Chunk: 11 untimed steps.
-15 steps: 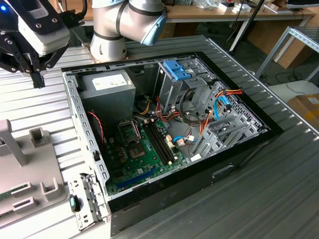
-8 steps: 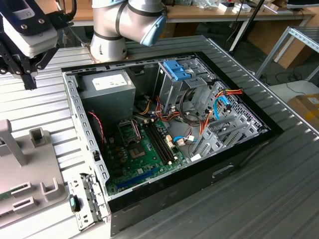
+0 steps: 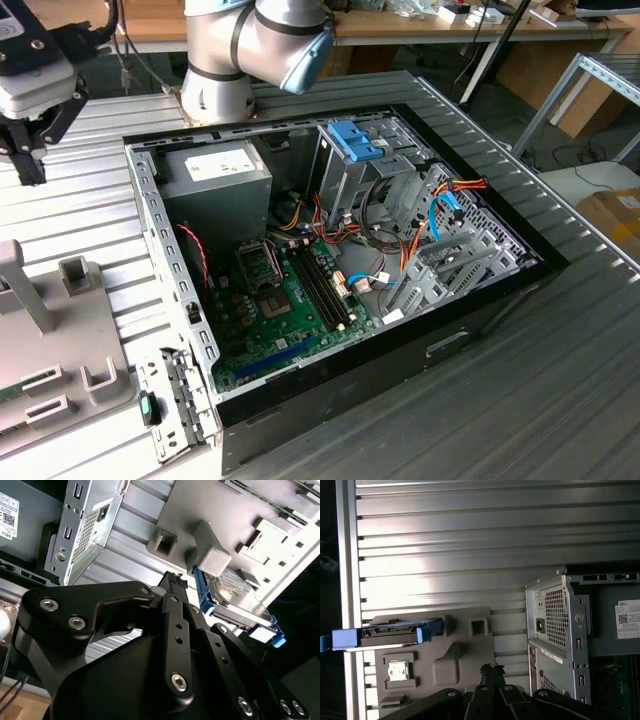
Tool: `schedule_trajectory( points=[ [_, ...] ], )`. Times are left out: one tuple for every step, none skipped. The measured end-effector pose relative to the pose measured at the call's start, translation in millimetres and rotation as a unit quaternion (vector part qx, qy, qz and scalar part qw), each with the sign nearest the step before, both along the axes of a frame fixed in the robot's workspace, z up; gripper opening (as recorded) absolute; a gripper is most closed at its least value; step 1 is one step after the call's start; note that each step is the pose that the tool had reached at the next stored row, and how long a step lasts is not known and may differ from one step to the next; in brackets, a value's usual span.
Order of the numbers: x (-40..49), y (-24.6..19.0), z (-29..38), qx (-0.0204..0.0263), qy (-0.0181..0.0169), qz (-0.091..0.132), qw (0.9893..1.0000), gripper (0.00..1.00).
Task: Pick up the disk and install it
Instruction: 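Reach for the disk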
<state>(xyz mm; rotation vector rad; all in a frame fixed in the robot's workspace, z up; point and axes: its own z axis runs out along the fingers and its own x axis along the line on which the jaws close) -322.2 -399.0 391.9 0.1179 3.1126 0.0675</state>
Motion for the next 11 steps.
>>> schedule_trajectory(
  points=[
    [-2.2,0.0,-0.1,0.0000,0.0000,0.000,1.0000,0.11],
    [-5.8,0.0,-0.1,0.0000,0.0000,0.000,1.0000,0.11],
    [-9.8,0.0,-0.2,0.0000,0.0000,0.000,1.0000,0.11],
    [-12.3,0.0,-0.2,0.0000,0.0000,0.000,1.0000,0.11],
    [-13.6,0.0,-0.3,0.0001,0.0000,0.000,1.0000,0.11],
    [-13.7,0.0,-0.2,0.0000,0.0000,0.000,1.0000,0.11],
    [-13.7,0.0,-0.2,0.0000,0.0000,0.000,1.0000,0.11],
    [-13.9,0.0,-0.3,0.0000,-0.0001,0.000,1.0000,0.11],
    [-14.8,0.0,-0.3,0.0001,-0.0001,0.000,1.0000,0.11],
    [-15.6,0.0,-0.4,0.0001,-0.0001,0.000,1.0000,0.11],
    [-18.9,0.0,-0.5,0.0000,0.0000,0.000,1.0000,0.11]
  ],
)
